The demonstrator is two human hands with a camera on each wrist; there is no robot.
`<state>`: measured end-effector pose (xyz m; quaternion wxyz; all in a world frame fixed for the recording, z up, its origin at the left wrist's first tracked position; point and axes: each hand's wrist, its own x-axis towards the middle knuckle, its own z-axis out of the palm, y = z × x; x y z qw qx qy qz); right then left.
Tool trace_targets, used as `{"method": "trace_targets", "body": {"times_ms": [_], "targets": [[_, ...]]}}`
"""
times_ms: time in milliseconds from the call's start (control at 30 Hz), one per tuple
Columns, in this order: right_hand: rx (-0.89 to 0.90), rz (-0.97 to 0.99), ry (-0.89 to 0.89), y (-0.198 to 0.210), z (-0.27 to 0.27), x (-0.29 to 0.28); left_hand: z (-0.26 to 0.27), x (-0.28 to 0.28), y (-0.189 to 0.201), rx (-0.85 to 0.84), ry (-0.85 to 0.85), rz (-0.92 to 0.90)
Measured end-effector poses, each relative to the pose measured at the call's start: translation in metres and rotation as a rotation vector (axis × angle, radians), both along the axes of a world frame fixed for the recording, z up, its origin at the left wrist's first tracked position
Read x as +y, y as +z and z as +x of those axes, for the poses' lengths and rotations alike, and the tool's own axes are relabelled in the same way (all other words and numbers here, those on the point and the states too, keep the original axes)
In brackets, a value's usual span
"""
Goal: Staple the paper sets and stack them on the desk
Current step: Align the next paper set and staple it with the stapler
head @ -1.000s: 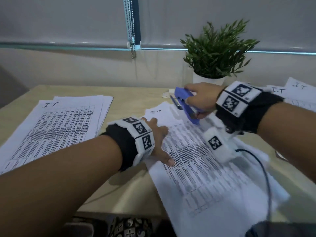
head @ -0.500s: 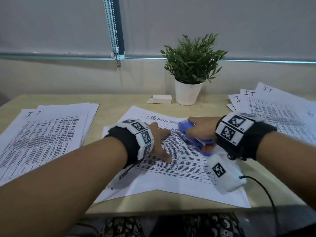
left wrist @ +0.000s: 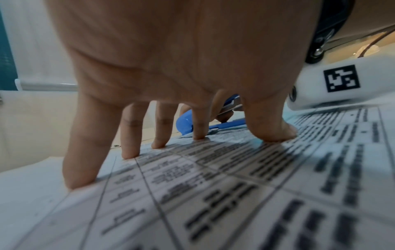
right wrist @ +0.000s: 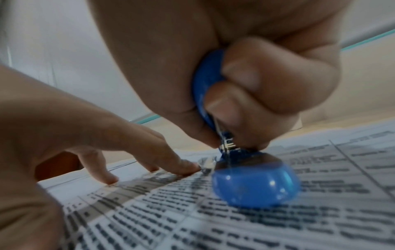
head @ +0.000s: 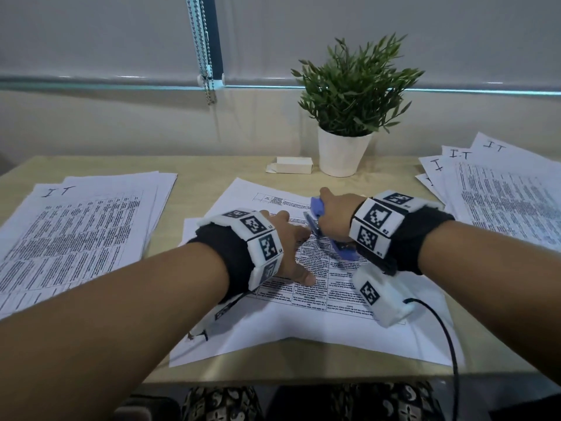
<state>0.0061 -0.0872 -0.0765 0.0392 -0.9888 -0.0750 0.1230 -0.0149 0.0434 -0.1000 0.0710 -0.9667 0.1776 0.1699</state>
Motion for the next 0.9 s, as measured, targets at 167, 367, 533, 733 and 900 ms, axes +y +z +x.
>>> {"method": "trace_targets", "body": {"times_ms": [167,367,533,733,900], "targets": [[-0.013,0.008,-0.014,-0.002,0.012,0.009,-0.002,0.0,-0.003,-0.009,0.031,-0.016],[-0.04,0.118,0.028,0.002,0.028,0.012,-0.008,-0.003,0.005,0.02,0.061,-0.037],[-0.142,0.162,0.119,0.024,0.016,-0.008,0.002,0.008,0.028,0.021,0.349,-0.442],[-0.355,0.081,0.27,0.046,-0.02,-0.014,0.011,0.015,0.065,0.093,0.632,-1.186],[-0.421,0.027,0.302,0.049,-0.033,-0.012,0.006,0.009,0.077,0.084,0.557,-1.221]]}}
